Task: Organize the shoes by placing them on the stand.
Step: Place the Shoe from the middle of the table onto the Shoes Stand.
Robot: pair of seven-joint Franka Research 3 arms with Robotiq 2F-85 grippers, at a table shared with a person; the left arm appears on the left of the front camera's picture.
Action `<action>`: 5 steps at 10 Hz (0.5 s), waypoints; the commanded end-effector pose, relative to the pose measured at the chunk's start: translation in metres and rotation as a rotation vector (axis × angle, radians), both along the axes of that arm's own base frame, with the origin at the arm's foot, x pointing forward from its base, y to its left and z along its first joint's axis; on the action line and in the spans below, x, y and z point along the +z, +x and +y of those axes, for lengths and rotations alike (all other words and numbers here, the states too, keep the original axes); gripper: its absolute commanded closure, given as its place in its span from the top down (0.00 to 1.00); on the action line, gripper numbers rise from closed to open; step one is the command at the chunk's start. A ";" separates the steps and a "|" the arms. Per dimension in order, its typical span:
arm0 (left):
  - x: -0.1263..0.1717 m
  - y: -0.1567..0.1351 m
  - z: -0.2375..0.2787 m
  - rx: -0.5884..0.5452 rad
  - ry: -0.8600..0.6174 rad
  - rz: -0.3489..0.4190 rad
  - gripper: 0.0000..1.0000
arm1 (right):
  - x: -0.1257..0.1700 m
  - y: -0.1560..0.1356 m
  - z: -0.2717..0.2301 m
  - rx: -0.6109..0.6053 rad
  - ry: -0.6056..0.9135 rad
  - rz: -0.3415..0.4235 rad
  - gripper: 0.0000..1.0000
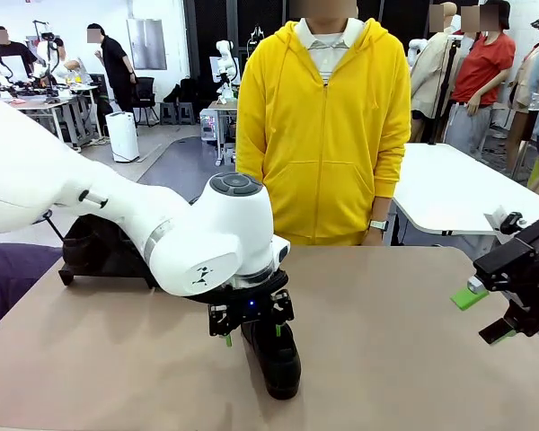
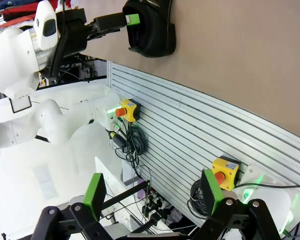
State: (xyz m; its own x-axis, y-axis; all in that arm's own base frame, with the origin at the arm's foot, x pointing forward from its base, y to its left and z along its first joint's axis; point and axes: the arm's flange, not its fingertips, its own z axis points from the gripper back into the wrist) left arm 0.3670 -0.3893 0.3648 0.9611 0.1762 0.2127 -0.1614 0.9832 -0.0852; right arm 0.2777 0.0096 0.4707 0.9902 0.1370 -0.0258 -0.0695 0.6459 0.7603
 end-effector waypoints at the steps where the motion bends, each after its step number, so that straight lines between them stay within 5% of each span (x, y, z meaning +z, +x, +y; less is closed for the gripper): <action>1: -0.009 0.008 -0.008 0.042 0.020 -0.021 1.00 | -0.001 0.001 -0.001 0.016 0.022 -0.016 1.00; 3: -0.012 0.009 -0.008 0.051 0.022 -0.018 0.96 | -0.001 0.001 -0.001 0.016 0.022 -0.016 1.00; 4: -0.013 0.010 -0.008 0.058 0.028 -0.017 0.39 | -0.001 0.001 -0.001 0.016 0.022 -0.016 1.00; 5: -0.014 0.009 -0.007 0.060 0.034 -0.026 0.00 | -0.001 0.001 -0.001 0.016 0.022 -0.016 1.00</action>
State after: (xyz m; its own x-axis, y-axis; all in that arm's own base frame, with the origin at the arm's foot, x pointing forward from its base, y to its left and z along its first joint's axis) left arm 0.3751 -0.3903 0.3520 0.9569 0.2041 0.2066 -0.1934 0.9785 -0.0713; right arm 0.2777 0.0096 0.4707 0.9902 0.1370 -0.0257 -0.0697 0.6459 0.7603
